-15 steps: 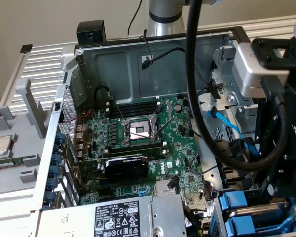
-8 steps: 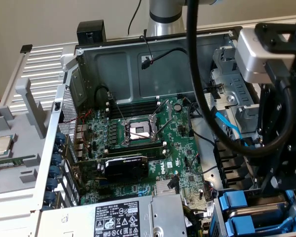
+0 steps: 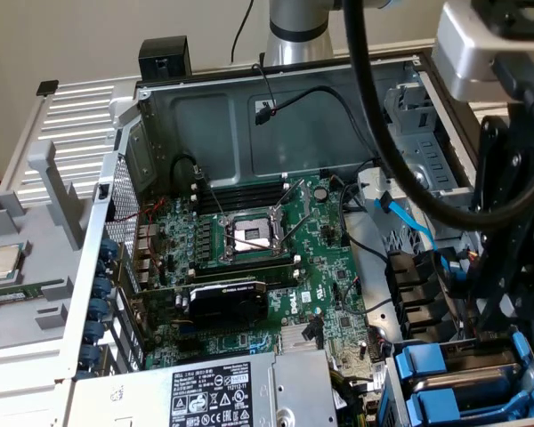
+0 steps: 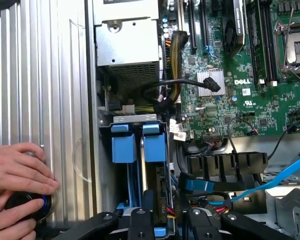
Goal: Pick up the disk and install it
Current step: 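Insert the first disk wire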
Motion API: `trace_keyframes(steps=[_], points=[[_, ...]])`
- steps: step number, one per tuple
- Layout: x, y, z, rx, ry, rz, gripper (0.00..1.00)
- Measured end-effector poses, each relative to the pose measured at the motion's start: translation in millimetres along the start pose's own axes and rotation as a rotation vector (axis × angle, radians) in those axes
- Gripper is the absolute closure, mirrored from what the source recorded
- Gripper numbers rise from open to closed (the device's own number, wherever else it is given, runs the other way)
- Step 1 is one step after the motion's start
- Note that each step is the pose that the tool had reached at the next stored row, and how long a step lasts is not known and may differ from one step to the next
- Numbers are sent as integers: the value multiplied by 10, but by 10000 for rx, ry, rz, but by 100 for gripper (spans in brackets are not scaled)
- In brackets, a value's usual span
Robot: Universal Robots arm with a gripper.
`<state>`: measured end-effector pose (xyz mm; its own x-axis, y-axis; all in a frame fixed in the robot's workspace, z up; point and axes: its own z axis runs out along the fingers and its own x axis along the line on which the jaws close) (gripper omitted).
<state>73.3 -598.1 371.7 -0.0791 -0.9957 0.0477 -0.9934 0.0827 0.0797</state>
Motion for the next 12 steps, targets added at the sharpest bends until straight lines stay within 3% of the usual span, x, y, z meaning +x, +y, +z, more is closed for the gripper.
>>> trace_keyframes(steps=[12], points=[[15,34,-333,24,89,90,69]])
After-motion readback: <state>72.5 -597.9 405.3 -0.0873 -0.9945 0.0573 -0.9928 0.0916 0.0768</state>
